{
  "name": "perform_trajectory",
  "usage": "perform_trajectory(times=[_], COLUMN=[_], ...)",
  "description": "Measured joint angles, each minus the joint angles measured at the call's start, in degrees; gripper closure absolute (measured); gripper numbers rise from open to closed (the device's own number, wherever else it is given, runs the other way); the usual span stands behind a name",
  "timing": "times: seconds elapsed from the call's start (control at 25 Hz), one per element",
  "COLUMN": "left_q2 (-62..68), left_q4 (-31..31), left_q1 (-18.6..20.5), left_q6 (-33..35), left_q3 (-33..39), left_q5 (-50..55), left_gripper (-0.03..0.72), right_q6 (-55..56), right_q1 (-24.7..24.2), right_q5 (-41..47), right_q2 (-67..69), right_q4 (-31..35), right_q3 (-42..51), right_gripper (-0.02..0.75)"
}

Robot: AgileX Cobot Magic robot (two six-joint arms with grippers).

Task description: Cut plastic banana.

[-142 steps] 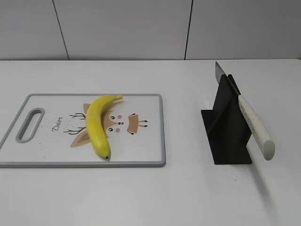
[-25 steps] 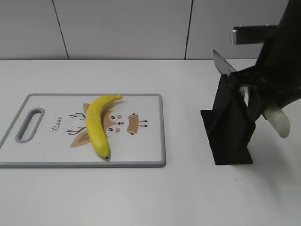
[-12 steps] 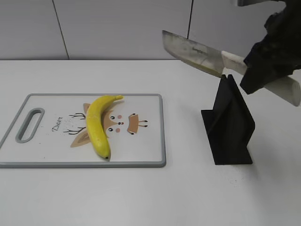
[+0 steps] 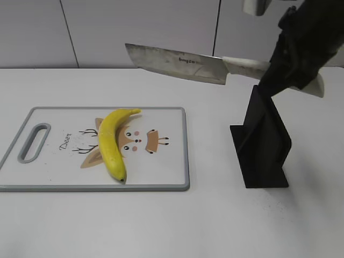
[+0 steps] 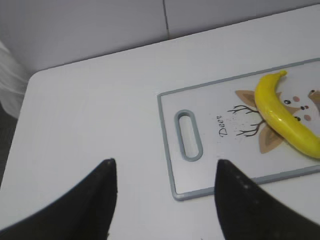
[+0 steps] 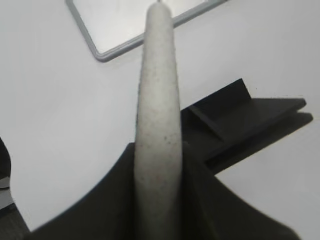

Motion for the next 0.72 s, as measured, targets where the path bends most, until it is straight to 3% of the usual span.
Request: perform_trajectory(times=[0.24, 0.4, 0.72], left_q2=[17.77, 28.17, 45.31], left_q4=[-9.59, -11.69, -11.56], left_q1=[0.00, -0.37, -9.81], left_q6=[20.21, 31.41, 56.04], left_q3=[-9.63, -17.39, -28.93], left_q5=[-1.70, 2.44, 9.80], left_gripper=[0.109, 0.116, 0.145], right_q6=[-5.80, -7.49, -14.04], right_q1=[0.55, 2.44, 7.50], right_q5=[4.08, 4.80, 4.80], right_q2=[8.25, 14.47, 23.93], right_q4=[2.92, 3.59, 3.90], right_q3=[-10.36, -17.47, -25.10], right_gripper=[0.556, 0.556, 0.556])
